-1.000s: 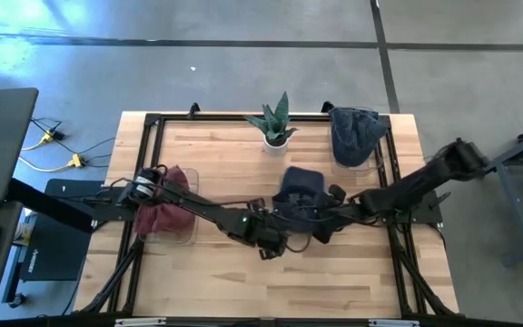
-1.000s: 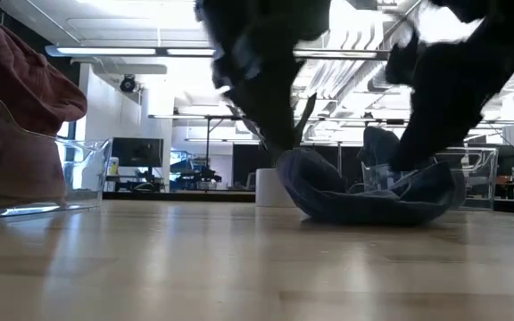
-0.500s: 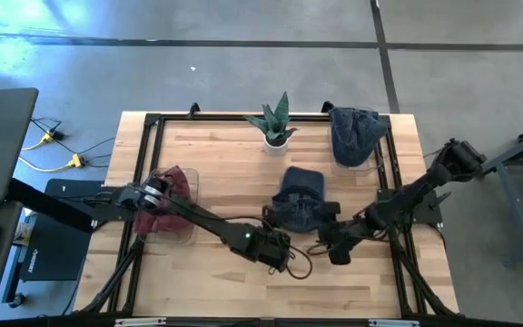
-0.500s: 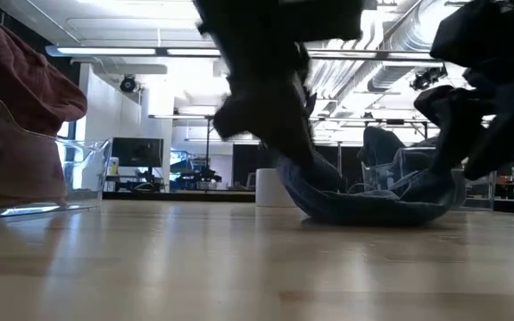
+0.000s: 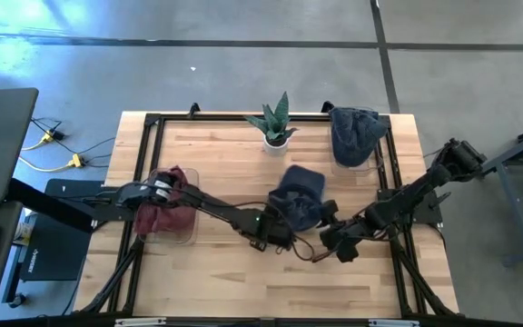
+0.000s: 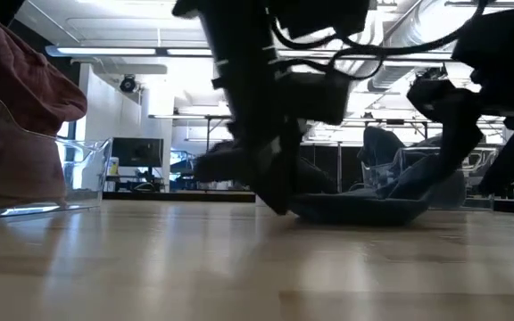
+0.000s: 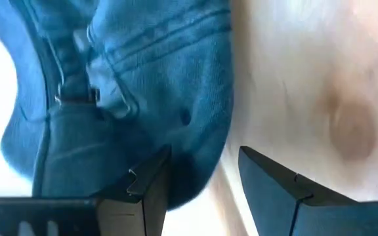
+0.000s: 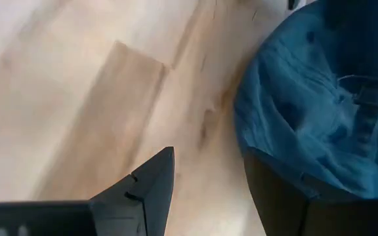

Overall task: Pick & Place hat
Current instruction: Put the blue cap into the right transparent bin

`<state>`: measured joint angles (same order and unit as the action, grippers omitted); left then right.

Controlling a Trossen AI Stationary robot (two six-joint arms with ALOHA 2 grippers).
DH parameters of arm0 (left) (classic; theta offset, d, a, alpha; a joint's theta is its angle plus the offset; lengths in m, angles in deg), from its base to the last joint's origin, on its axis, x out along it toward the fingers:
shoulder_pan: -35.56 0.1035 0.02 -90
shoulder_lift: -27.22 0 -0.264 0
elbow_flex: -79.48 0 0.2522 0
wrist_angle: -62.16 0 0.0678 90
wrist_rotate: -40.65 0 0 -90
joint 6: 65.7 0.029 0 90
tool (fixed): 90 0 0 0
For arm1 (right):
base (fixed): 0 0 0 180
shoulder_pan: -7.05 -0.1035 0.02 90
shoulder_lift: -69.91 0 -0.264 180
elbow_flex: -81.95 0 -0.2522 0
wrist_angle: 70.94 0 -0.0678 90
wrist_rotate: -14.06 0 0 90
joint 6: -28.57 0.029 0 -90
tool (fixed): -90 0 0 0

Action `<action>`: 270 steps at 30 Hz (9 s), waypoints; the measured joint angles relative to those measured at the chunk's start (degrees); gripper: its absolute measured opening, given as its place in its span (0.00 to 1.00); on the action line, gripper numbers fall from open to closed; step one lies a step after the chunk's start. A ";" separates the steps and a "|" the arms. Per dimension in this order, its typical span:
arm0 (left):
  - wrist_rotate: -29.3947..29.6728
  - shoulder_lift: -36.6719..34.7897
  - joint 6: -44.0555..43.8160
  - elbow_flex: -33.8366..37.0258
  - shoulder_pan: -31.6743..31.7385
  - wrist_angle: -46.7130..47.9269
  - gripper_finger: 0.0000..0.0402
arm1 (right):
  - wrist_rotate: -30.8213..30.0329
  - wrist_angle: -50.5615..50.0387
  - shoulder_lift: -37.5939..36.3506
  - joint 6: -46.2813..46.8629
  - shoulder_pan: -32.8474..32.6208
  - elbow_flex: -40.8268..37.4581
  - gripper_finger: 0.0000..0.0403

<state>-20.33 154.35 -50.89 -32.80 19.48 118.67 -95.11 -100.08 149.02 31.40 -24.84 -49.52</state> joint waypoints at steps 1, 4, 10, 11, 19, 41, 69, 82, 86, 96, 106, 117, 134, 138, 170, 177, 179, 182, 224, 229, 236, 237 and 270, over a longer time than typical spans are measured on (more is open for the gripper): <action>1.06 -0.08 -0.85 0.06 -0.25 1.43 0.42 | -0.44 -0.26 0.00 -2.70 0.07 0.00 0.45; 1.78 -0.91 -4.21 -0.11 -1.51 5.04 0.42 | -2.27 -0.19 0.00 -11.84 0.01 0.00 0.45; 1.48 -0.85 -8.02 2.19 -3.31 6.18 0.42 | -5.65 -0.19 2.59 -29.41 0.87 0.00 0.45; 1.94 -0.85 -8.18 3.39 -3.26 4.80 0.42 | -6.57 -0.13 3.62 -31.39 1.07 0.00 0.45; 10.22 -0.66 -10.78 5.65 -3.87 -1.13 0.42 | -18.42 4.49 12.03 -43.56 1.19 0.00 0.38; 18.07 -18.87 -7.35 5.56 -16.65 -6.70 0.42 | 21.54 23.13 -13.04 13.72 6.76 2.80 0.01; 21.85 -31.54 -29.20 22.55 -15.77 -7.95 0.42 | 25.65 59.98 -11.14 46.23 25.37 -23.33 0.01; 17.77 -31.45 -38.77 33.01 -15.79 -16.46 0.42 | 34.45 52.36 -11.15 44.27 35.04 -23.41 0.17; 9.55 -31.33 -38.57 35.82 -15.80 -26.18 0.42 | 39.53 48.61 -11.10 42.85 34.96 -23.45 0.27; 10.23 -25.13 -30.92 38.22 -14.76 -39.58 0.42 | 53.79 45.86 -13.63 35.03 36.43 -22.01 0.47; 3.18 -24.09 -34.54 38.12 -11.36 -38.28 0.42 | 38.29 26.48 -13.46 24.90 16.32 -11.71 0.42; 4.44 -24.09 -36.78 38.04 -11.25 -39.31 0.42 | 7.47 8.70 -13.48 30.86 -0.84 -11.69 0.37; 2.69 -17.76 -36.01 38.00 -9.70 -38.90 0.42 | -15.22 70.02 1.20 15.50 3.32 -27.35 0.13; 2.62 -16.55 -33.40 38.00 -9.83 -40.50 0.42 | -3.72 82.45 2.01 11.05 3.72 -29.39 0.07; -11.28 -15.11 -26.86 30.37 -3.23 -35.51 0.42 | -8.48 72.17 0.00 3.99 -3.07 -23.47 0.01; -12.89 -14.95 -22.30 30.48 -5.80 -36.19 0.42 | -16.95 62.51 -0.04 2.23 -8.70 -23.45 0.03; -13.31 -14.95 -21.30 30.50 -6.35 -36.32 0.42 | -15.91 59.21 -0.04 2.22 -9.35 -23.45 0.05; -13.43 -14.91 -21.04 30.55 -6.75 -36.59 0.42 | -12.93 51.78 -0.04 4.55 -9.31 -23.45 0.11; -16.60 -14.69 -19.78 30.70 -7.29 -42.22 0.42 | 11.83 26.50 -21.45 40.89 4.68 -23.66 0.51; -16.50 -14.69 -19.78 30.70 -7.27 -42.27 0.42 | 18.77 36.23 -22.10 42.56 5.22 -25.52 0.62; -16.21 -14.68 -19.80 30.70 -7.25 -43.32 0.42 | 16.17 58.71 -14.87 41.85 5.25 -26.38 0.65; -16.22 -14.69 -19.80 30.70 -7.25 -43.38 0.42 | 16.81 62.85 -13.38 40.26 5.25 -26.38 0.65; 9.36 -14.64 -17.62 22.07 -12.14 -36.55 0.42 | 15.56 72.29 -9.31 35.72 5.39 -26.18 0.60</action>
<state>-10.96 139.71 -68.51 -10.73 7.33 82.13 -79.55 -27.79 139.71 67.12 -19.45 -75.71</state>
